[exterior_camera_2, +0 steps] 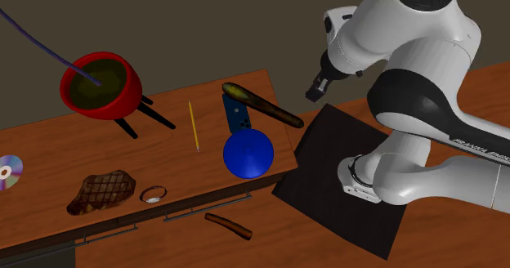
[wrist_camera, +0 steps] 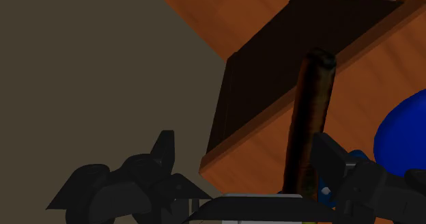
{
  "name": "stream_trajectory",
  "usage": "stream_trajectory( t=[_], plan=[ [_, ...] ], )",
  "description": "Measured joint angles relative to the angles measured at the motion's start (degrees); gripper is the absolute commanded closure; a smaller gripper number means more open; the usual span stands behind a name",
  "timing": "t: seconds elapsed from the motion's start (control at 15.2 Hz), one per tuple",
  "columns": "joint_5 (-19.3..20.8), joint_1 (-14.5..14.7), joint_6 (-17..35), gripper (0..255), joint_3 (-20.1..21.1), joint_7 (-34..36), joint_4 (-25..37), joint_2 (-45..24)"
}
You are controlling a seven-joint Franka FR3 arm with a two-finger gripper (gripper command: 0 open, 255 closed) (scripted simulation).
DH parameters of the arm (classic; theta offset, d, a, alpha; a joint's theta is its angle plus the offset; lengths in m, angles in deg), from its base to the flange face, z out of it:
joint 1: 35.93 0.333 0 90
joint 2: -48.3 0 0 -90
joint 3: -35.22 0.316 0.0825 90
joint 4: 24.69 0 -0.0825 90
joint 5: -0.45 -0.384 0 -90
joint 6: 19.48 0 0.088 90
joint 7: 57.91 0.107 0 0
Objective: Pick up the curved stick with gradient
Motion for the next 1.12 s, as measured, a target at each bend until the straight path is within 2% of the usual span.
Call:
stream_trajectory(
  t=[0.2,0.73,0.99,1.12],
  plan=[
    [-0.66,0.42,1.99,0,-0.13,0.07,-0.65,-1.33],
    [-5.58,3.73,15.72,0,0.21,0.88,-2.96,-12.35],
    [-8.23,5.52,21.14,0,0.47,0.66,-1.50,-18.86],
    [-8.68,5.80,23.06,0,0.53,0.59,-2.42,-19.77]
  ],
)
